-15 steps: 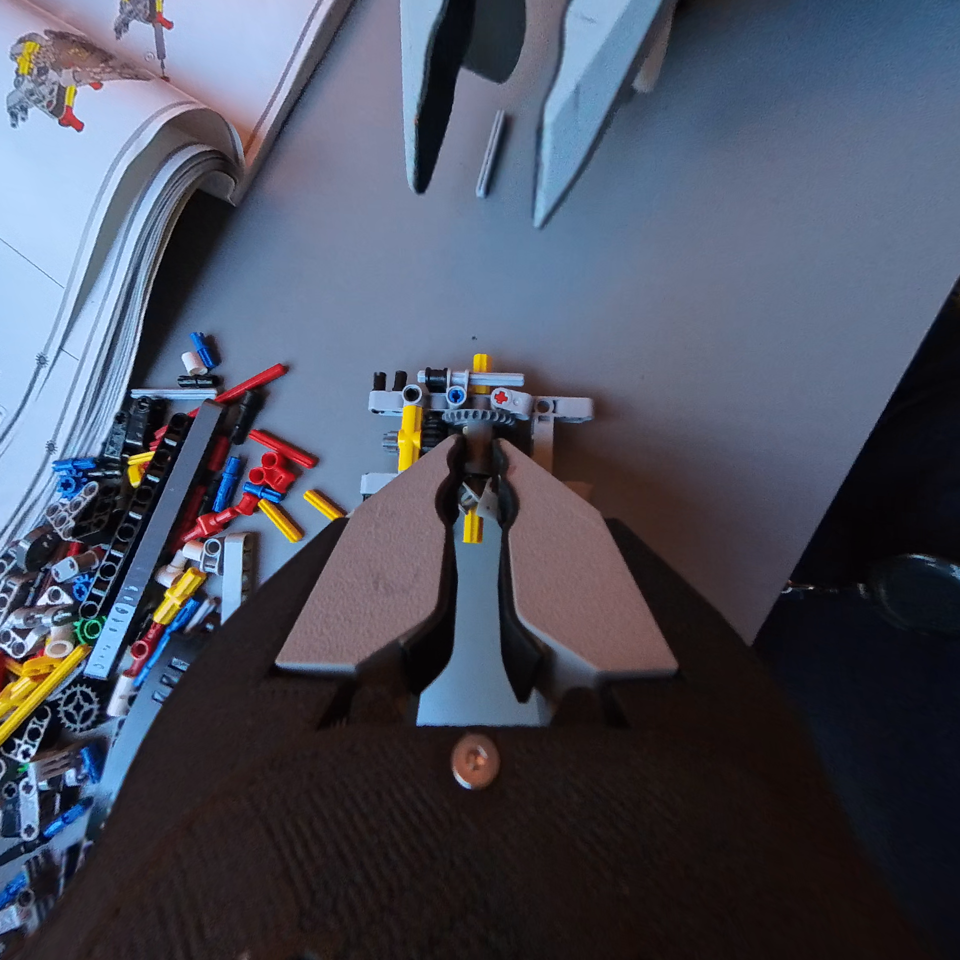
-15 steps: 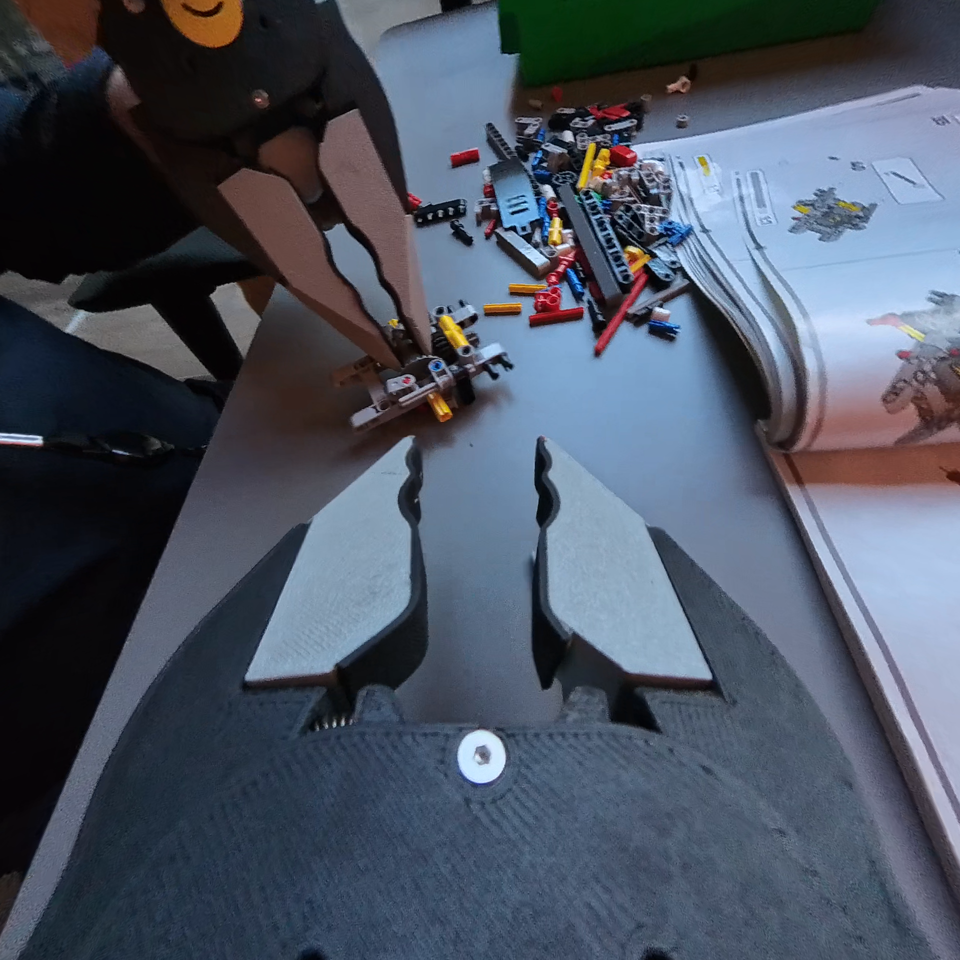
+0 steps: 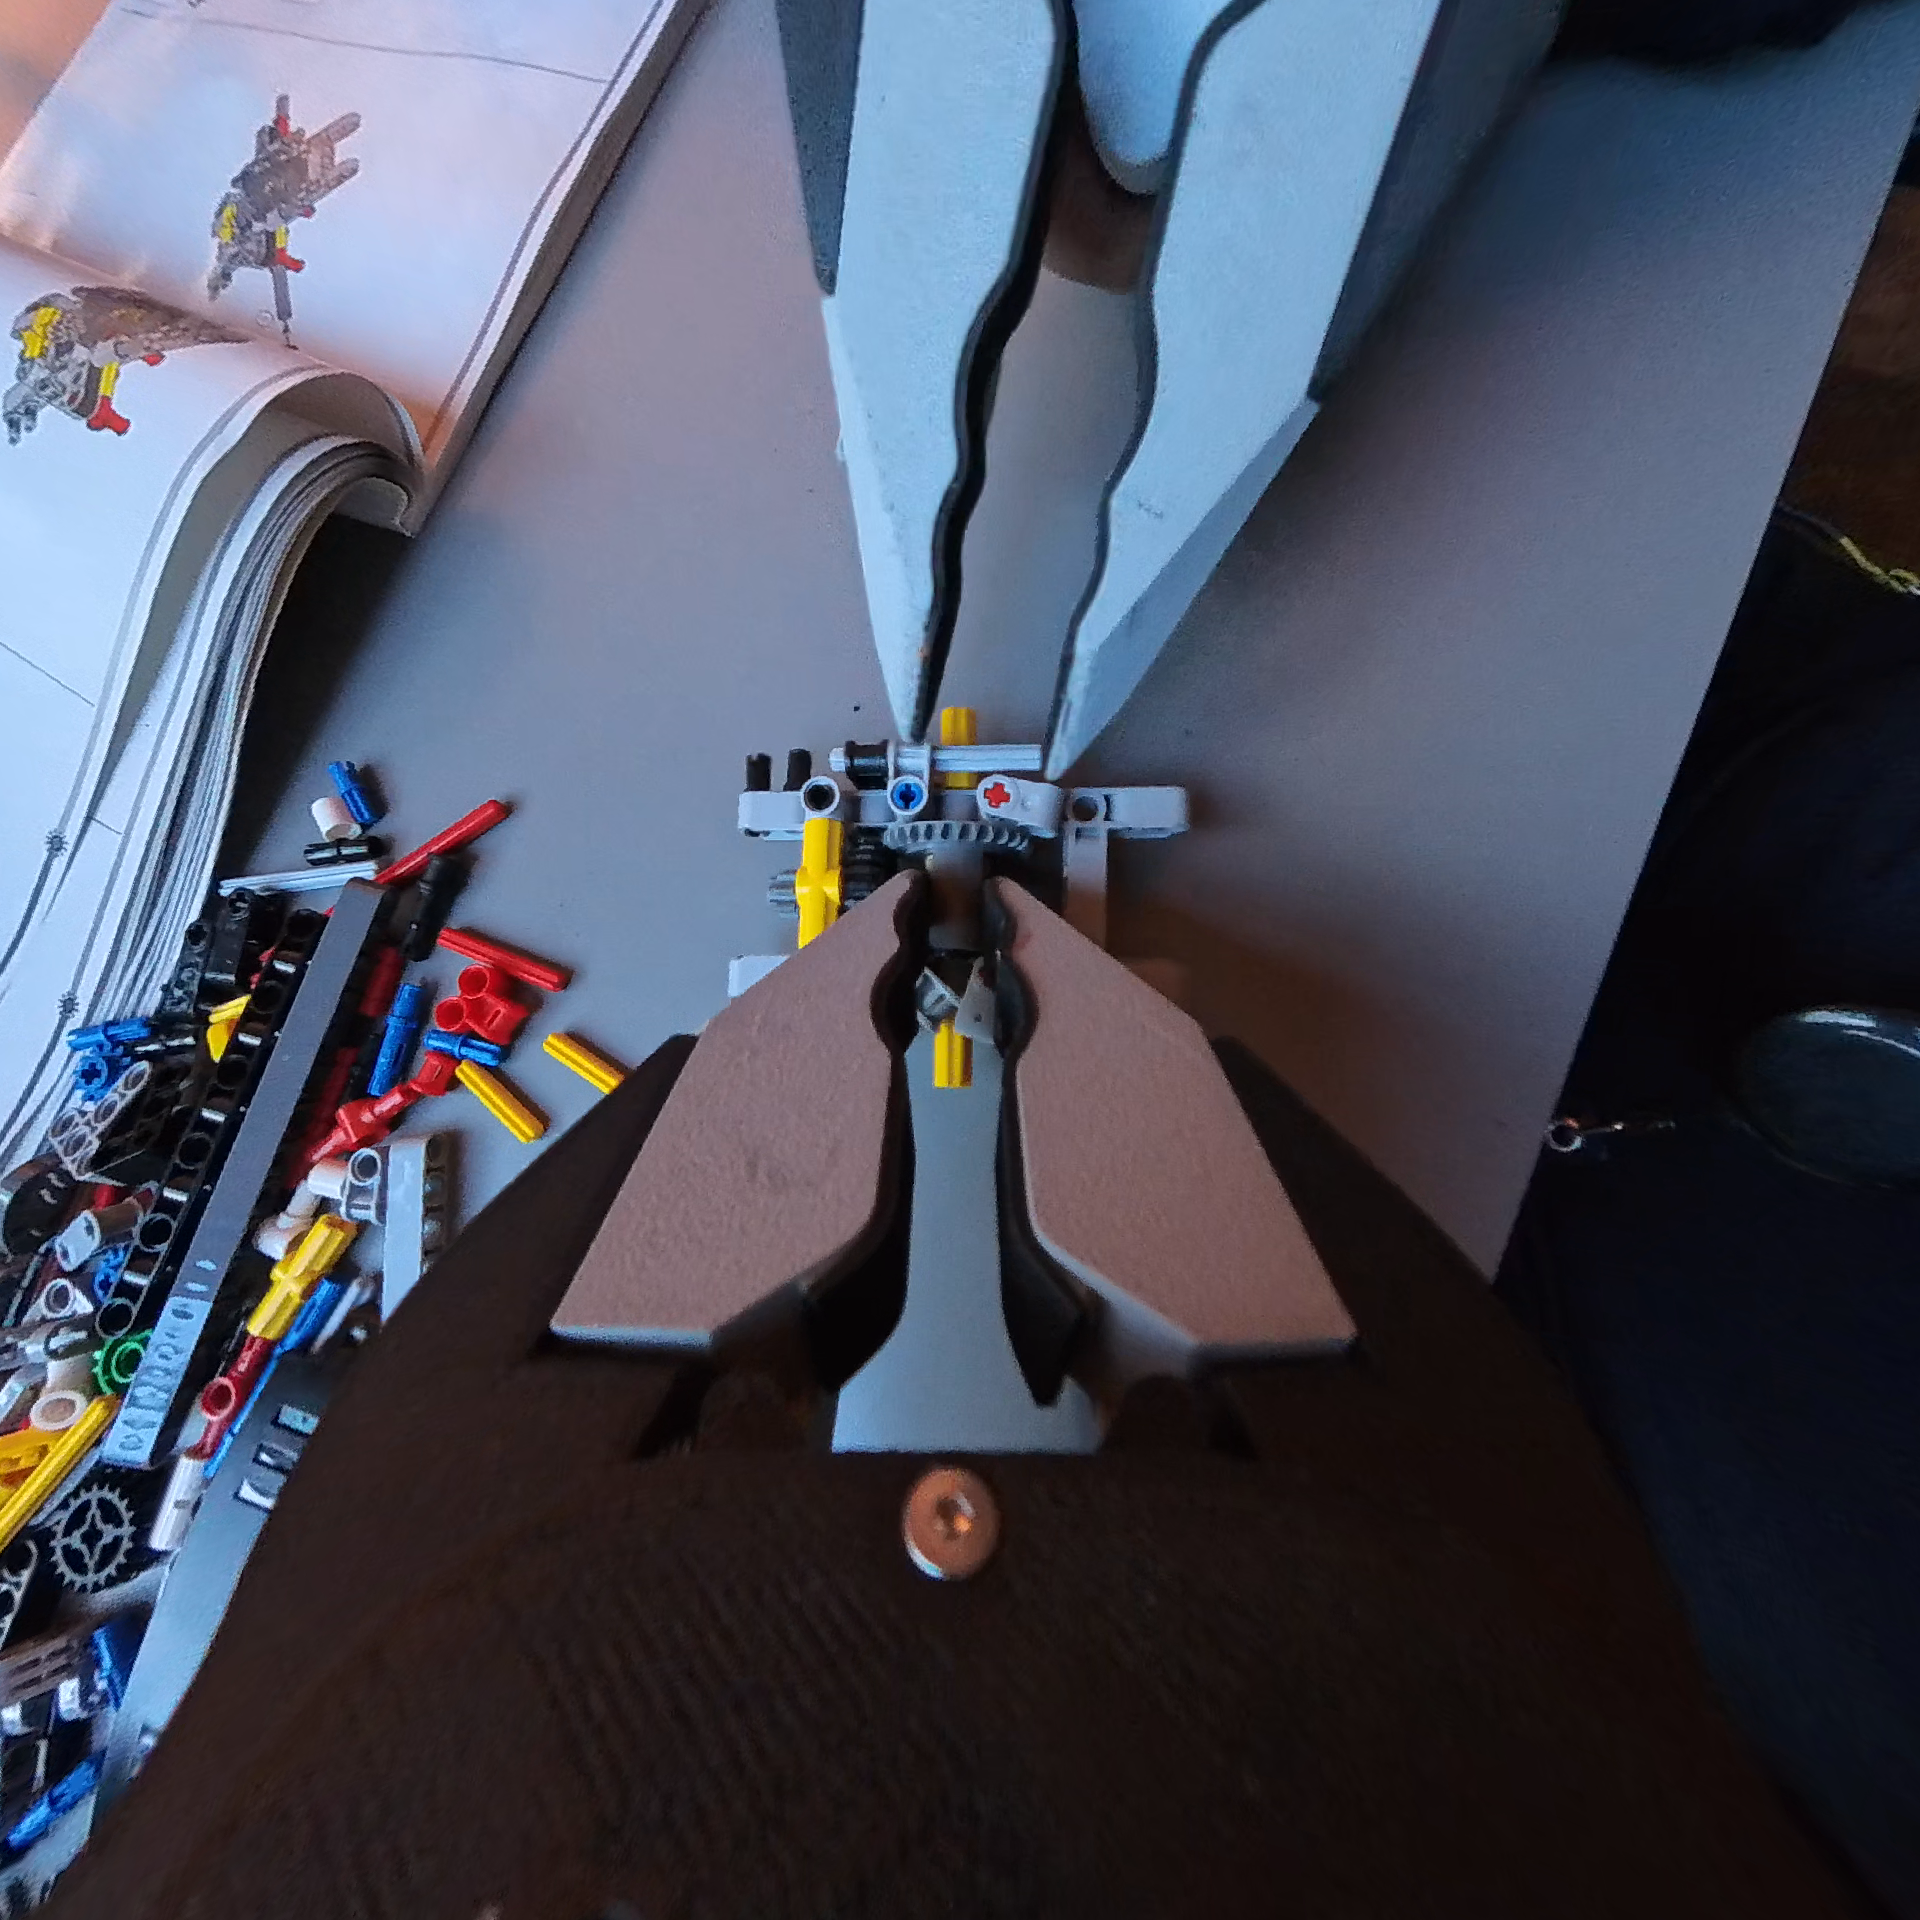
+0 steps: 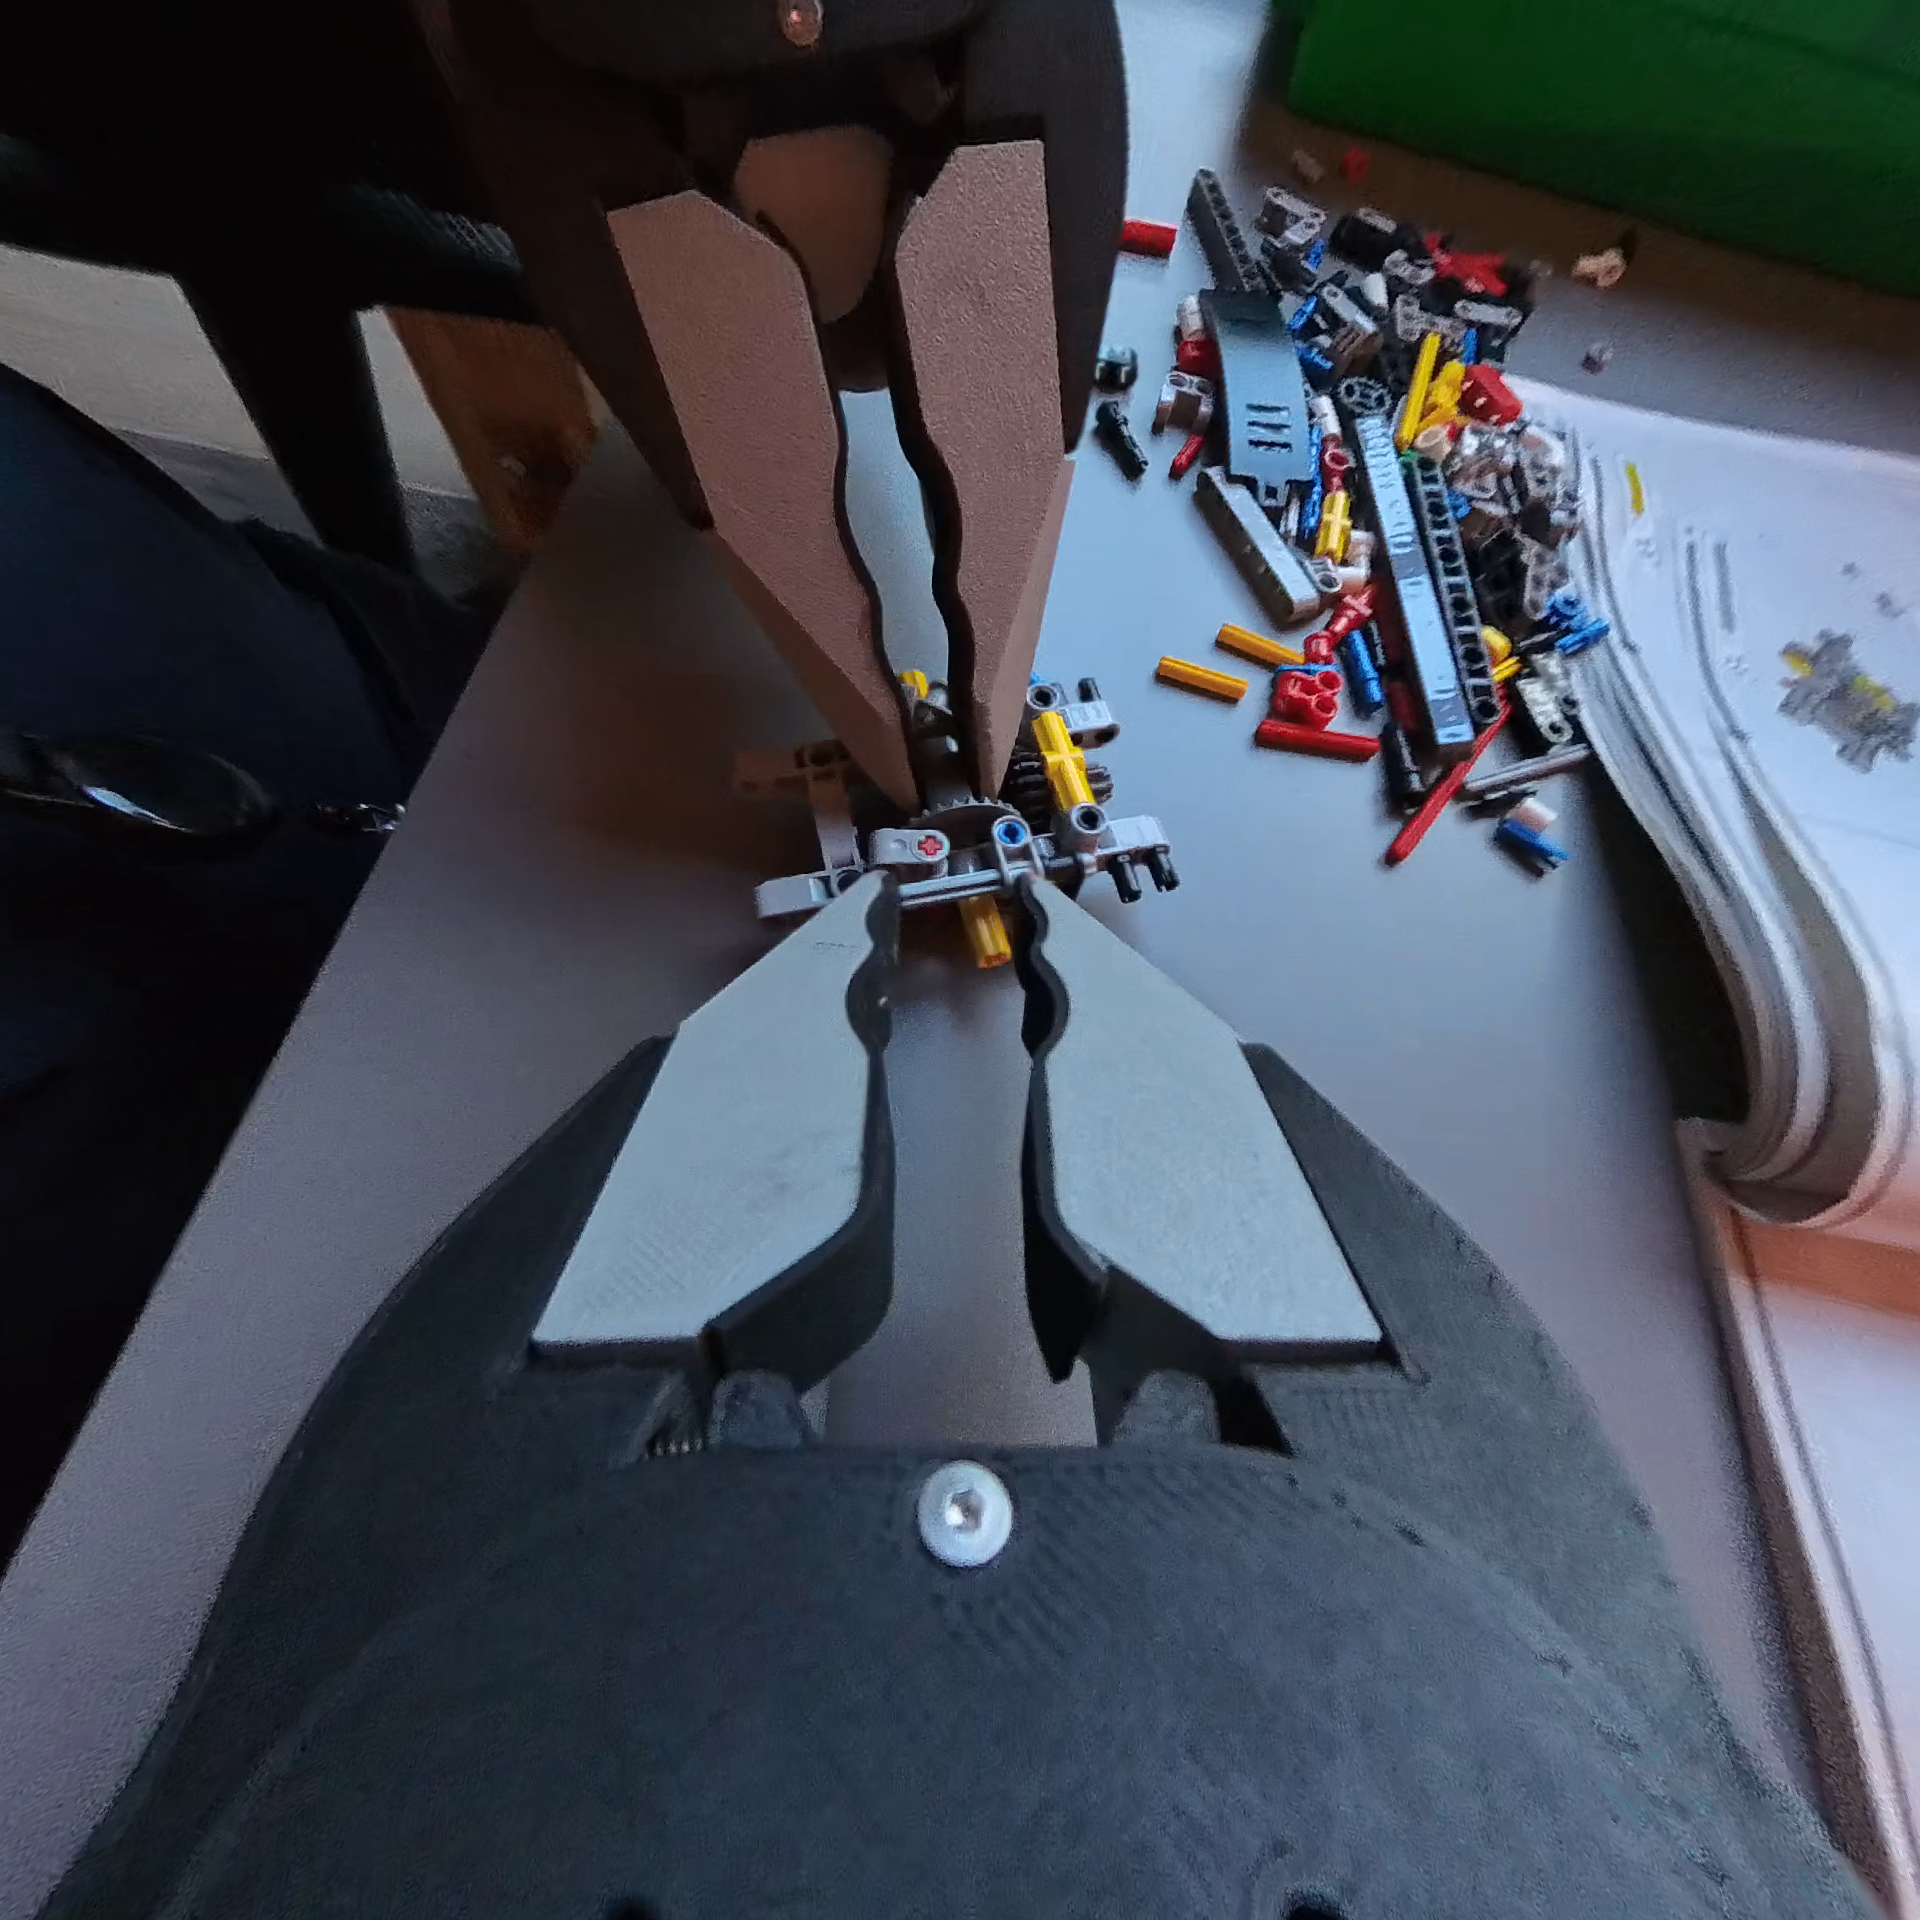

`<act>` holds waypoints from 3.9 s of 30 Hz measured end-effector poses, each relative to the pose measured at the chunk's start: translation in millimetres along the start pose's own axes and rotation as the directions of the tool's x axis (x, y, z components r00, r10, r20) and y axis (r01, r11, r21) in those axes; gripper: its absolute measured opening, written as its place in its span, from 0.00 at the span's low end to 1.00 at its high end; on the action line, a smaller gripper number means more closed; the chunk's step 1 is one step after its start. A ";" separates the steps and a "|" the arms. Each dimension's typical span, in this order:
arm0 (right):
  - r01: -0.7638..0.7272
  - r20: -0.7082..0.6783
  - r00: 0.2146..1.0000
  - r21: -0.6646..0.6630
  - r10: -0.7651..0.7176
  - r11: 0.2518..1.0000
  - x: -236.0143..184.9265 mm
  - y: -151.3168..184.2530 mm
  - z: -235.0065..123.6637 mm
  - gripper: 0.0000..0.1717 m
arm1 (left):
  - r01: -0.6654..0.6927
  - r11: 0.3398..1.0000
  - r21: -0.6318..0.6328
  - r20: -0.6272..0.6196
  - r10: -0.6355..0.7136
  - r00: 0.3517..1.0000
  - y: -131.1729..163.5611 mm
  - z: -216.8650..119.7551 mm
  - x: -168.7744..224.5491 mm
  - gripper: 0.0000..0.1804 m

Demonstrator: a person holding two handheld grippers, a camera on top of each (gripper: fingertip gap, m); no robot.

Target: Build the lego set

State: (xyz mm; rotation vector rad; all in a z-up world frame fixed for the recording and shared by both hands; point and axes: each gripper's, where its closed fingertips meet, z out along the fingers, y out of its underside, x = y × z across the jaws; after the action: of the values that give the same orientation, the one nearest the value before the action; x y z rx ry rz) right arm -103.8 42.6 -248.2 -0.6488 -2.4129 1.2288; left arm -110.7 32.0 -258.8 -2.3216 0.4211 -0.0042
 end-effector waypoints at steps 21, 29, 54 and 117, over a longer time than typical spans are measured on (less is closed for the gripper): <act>0.171 -0.034 0.985 -0.017 -0.171 0.985 -3.5 2.1 -1.1 0.16 | -0.159 0.976 0.146 -0.066 0.170 0.983 -7.9 6.1 5.0 0.04; 0.282 -0.084 0.953 -0.106 -0.291 0.954 -5.4 1.5 -2.1 0.12 | -0.143 0.979 0.148 -0.078 0.156 0.985 -8.2 6.7 4.3 0.04; 0.069 0.031 0.997 -0.051 -0.067 0.996 -5.8 0.2 -2.4 0.16 | -0.138 0.979 0.153 -0.110 0.156 0.982 -8.1 6.2 6.9 0.04; 0.063 -0.052 0.994 -0.414 -0.093 0.908 2.5 18.4 -3.7 0.17 | -0.130 0.977 0.167 0.061 0.122 0.991 -21.9 10.3 -7.8 0.13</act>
State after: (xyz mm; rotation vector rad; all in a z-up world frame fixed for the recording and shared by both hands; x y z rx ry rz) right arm -99.7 55.9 -261.0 -0.6878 -2.6297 0.6495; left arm -110.2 55.9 -249.9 -2.1186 0.5214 0.0772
